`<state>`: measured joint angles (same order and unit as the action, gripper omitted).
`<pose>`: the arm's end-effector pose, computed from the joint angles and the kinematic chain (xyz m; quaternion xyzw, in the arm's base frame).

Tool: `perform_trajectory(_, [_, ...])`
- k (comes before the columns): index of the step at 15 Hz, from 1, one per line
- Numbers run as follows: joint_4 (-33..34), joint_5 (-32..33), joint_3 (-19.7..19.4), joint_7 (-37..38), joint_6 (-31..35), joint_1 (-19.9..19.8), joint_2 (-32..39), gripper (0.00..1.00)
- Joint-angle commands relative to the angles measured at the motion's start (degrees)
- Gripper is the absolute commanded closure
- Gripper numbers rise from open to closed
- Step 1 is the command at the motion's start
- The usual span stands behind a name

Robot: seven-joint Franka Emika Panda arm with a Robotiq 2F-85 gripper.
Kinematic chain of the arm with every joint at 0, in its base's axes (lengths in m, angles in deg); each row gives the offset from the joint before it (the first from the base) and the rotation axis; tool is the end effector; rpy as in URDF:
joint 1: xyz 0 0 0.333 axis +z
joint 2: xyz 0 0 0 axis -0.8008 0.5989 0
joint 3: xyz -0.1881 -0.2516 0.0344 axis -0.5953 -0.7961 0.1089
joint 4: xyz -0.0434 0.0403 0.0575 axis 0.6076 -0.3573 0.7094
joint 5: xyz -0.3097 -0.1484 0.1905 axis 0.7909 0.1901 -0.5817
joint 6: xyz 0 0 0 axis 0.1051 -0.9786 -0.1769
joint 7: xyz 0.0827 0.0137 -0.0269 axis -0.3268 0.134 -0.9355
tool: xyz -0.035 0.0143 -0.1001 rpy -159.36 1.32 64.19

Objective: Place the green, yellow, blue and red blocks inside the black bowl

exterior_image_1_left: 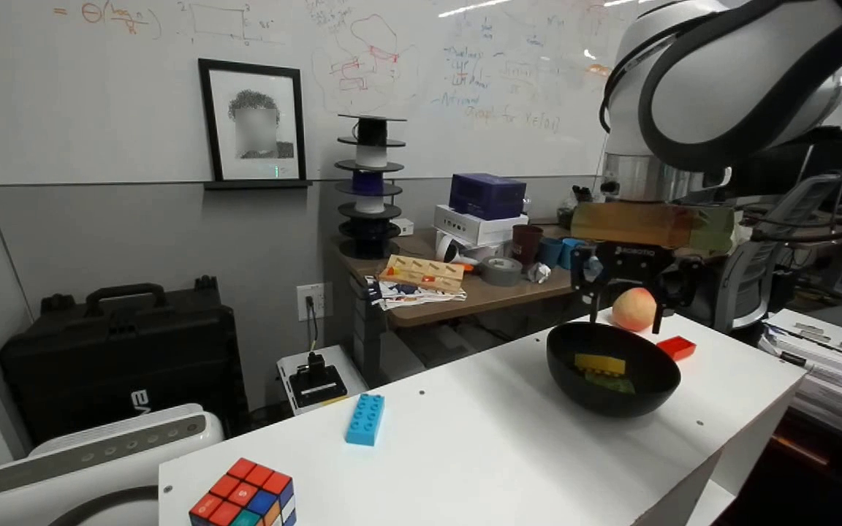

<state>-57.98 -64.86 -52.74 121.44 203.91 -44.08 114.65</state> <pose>0.6420 0.0235 0.2357 0.8769 -0.4721 0.0221 0.0878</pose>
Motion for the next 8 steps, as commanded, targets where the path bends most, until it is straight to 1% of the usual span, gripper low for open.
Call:
perform_trajectory(1, [-0.98,5.50,0.78,-1.58,-1.92,3.97,-2.17,0.00])
perform_trajectory(4, [-0.24,8.28,3.67,-3.36,-1.86,7.33,-1.88,0.00])
perform_trajectory(8, [3.22,10.82,7.54,-5.57,-0.17,11.88,1.05,0.01])
